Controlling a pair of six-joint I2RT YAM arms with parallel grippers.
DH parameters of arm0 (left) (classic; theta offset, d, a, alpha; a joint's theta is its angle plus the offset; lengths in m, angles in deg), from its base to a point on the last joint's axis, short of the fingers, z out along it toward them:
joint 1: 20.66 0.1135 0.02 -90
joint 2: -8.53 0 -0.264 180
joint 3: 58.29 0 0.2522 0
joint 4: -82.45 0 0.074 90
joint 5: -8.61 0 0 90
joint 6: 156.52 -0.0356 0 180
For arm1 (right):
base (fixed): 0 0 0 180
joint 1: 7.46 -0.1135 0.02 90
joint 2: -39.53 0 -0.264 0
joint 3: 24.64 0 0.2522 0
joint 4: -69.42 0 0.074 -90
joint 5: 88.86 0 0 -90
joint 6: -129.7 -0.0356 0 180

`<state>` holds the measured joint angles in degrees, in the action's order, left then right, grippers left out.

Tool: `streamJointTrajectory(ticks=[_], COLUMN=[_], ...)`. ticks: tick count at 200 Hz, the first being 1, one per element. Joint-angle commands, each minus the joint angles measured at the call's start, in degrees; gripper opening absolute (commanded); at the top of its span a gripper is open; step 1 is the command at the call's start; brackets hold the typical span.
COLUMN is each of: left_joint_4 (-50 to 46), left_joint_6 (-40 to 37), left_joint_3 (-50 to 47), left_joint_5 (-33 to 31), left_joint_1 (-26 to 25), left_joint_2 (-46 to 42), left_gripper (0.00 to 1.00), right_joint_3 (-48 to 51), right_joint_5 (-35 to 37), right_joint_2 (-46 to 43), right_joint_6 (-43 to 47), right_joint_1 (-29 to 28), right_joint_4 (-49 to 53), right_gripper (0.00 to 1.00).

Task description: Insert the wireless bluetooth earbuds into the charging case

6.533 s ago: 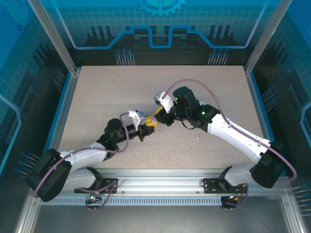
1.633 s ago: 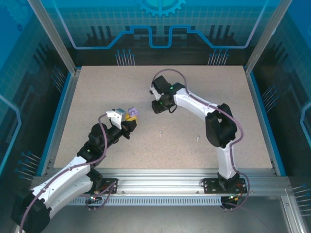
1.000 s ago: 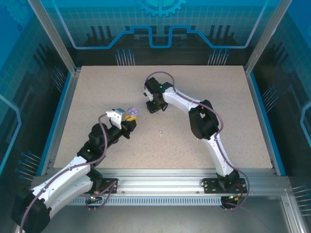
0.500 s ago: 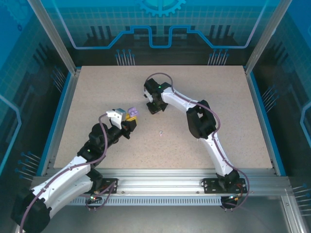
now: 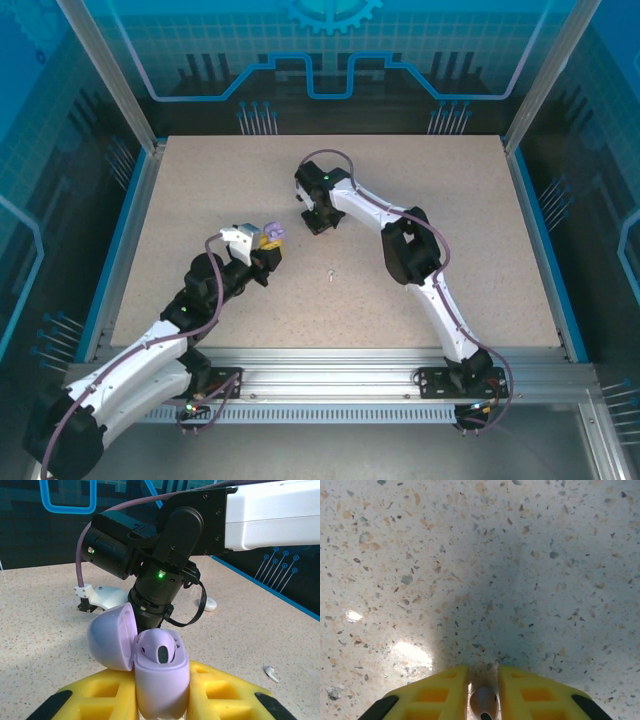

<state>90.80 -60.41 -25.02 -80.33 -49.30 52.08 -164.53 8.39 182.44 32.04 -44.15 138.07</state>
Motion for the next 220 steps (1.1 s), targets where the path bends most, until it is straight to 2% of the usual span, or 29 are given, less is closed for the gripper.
streamJointTrajectory(ticks=[1,40,94,172,220], left_joint_4=[1.1,1.3,1.7,2.6,2.3], left_joint_6=[0.5,0.6,1.0,0.9,1.0], left_joint_3=[-0.7,-0.8,-1.1,-0.7,-0.7], left_joint_5=[-0.6,-0.4,-0.2,0.2,0.1], left_joint_1=[0.4,0.4,0.4,0.5,0.4], left_joint_2=[0.0,0.1,0.4,1.4,1.1], left_gripper=[0.25,0.25,0.25,0.25,0.25], right_joint_3=[-1.4,-1.1,-0.3,1.1,1.6], right_joint_5=[1.8,2.1,2.2,1.4,1.4], right_joint_2=[1.9,1.2,0.7,-0.2,-0.5], right_joint_6=[-0.5,-1.2,-1.5,-2.2,-2.5], right_joint_1=[0.7,0.7,0.7,1.0,1.2], right_joint_4=[3.6,5.1,5.6,6.4,6.5], right_gripper=[0.22,0.25,0.24,0.27,0.2])
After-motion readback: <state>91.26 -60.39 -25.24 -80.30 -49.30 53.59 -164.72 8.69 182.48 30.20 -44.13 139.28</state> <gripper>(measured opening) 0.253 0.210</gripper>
